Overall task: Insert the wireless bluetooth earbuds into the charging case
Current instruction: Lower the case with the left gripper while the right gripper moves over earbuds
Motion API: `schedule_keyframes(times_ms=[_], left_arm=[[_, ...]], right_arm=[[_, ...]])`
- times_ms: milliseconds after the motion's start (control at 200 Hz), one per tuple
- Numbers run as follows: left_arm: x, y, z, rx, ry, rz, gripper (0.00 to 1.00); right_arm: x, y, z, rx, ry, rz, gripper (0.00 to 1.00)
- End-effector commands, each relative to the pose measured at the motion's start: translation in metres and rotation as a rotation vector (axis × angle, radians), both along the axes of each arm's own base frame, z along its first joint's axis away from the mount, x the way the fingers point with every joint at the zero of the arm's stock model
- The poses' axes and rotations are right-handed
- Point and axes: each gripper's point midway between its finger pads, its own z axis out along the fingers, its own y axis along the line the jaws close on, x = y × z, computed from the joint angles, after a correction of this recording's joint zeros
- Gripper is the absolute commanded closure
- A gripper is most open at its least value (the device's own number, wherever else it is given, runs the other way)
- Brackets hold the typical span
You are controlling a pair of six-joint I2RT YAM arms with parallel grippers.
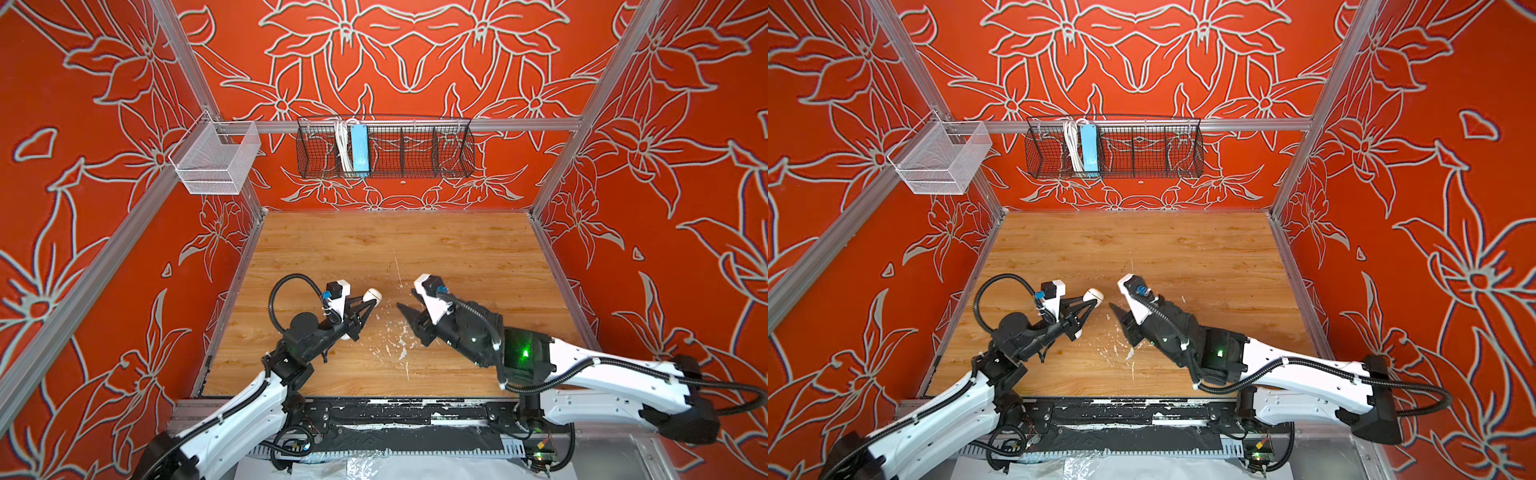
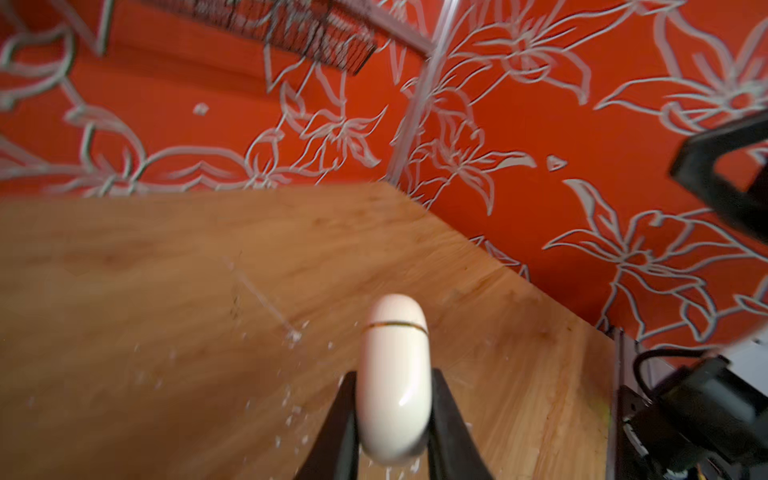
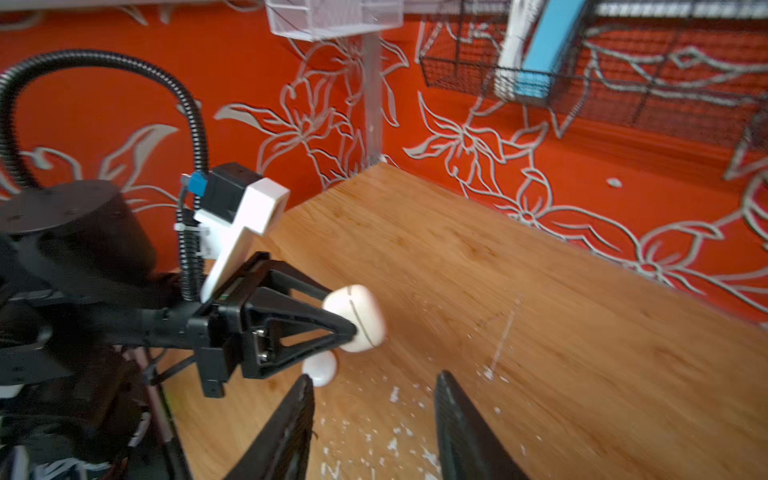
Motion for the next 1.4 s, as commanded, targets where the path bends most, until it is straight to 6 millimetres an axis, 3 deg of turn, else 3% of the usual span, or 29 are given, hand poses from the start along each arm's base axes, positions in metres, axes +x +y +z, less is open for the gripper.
schedule_keyframes(times_ms=[0, 80, 115, 200, 300, 415, 646, 1231, 1286, 1356, 1396], left_arm=[[0.026, 0.018, -0.004, -0.213, 0.177, 0.191, 1.0], [0.043, 0.016, -0.026, -0.222, 0.336, 0.259, 1.0], [0.051, 0.014, -0.049, -0.189, 0.436, 0.298, 1.0], [0.064, 0.008, -0.077, -0.206, 0.543, 0.34, 1.0], [0.076, 0.003, -0.093, -0.297, 0.548, 0.36, 1.0], [0.09, 0.008, -0.115, -0.274, 0.63, 0.465, 1.0], [0.101, 0.024, -0.123, -0.299, 0.649, 0.602, 1.0], [0.115, 0.008, -0.158, -0.367, 0.77, 0.62, 1.0], [0.113, 0.011, -0.16, -0.367, 0.773, 0.631, 0.79], [0.112, 0.015, -0.159, -0.358, 0.776, 0.646, 0.47], [0.111, 0.018, -0.158, -0.357, 0.782, 0.651, 0.35]], right_arm=[[0.01, -0.027, -0.029, 0.02, 0.128, -0.079, 0.51], [0.018, -0.044, -0.05, -0.033, 0.167, -0.148, 0.51], [0.021, -0.049, -0.057, -0.048, 0.181, -0.168, 0.51], [0.024, -0.056, -0.072, -0.065, 0.202, -0.188, 0.51], [0.024, -0.063, -0.081, -0.067, 0.218, -0.197, 0.51], [0.023, -0.068, -0.089, -0.072, 0.234, -0.203, 0.5], [0.025, -0.07, -0.107, -0.098, 0.258, -0.216, 0.5], [0.03, -0.046, -0.121, -0.101, 0.302, -0.162, 0.5], [0.03, -0.044, -0.121, -0.097, 0.305, -0.16, 0.49], [0.03, -0.04, -0.124, -0.112, 0.31, -0.146, 0.42], [0.03, -0.037, -0.124, -0.123, 0.311, -0.133, 0.39]])
